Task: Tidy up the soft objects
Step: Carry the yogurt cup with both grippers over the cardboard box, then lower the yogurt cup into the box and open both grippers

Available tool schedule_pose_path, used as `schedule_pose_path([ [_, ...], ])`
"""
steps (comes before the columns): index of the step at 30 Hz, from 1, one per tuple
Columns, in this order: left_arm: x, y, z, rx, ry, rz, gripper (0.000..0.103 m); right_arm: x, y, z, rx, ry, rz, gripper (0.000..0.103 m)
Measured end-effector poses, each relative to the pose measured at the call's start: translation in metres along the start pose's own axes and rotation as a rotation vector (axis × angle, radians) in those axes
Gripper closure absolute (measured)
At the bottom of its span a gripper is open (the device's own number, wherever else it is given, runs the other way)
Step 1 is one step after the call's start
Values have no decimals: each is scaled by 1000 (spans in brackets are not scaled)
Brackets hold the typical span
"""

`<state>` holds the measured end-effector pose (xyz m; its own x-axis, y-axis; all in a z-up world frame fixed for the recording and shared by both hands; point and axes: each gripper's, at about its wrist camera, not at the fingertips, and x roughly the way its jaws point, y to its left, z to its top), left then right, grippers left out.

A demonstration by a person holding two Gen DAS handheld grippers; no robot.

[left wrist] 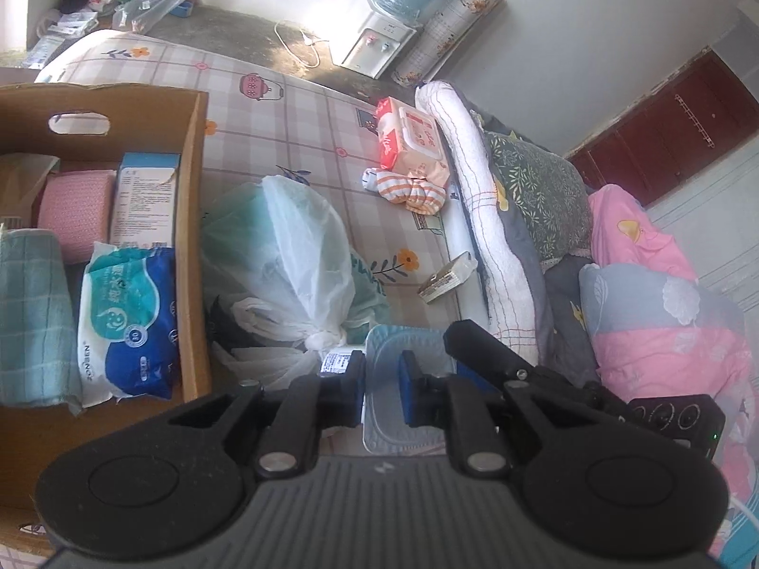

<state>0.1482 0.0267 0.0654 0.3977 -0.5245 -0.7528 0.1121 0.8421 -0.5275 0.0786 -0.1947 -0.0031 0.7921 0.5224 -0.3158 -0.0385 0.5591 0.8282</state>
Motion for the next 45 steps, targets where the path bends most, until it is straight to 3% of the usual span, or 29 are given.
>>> schedule_pose_path([
  [5, -42, 49, -21, -105, -67, 21, 88, 33, 46, -34, -66, 125, 31, 70],
  [10, -60, 104, -39, -226, -98, 39, 88, 74, 82, -66, -175, 268, -6, 70],
  [17, -36, 167, -59, -386, -34, -5, 88, 126, 97, -102, -320, 463, -153, 70],
  [25, -10, 199, -71, -456, 45, -56, 87, 146, 106, -124, -487, 582, -295, 69],
  [31, 3, 207, -69, -466, 72, -54, 86, 154, 106, -126, -553, 587, -350, 67],
  [40, 6, 215, -65, -478, 65, -12, 73, 148, 114, -116, -577, 519, -316, 62],
  [45, 5, 214, -66, -469, 68, 5, 72, 143, 110, -113, -546, 509, -298, 62],
])
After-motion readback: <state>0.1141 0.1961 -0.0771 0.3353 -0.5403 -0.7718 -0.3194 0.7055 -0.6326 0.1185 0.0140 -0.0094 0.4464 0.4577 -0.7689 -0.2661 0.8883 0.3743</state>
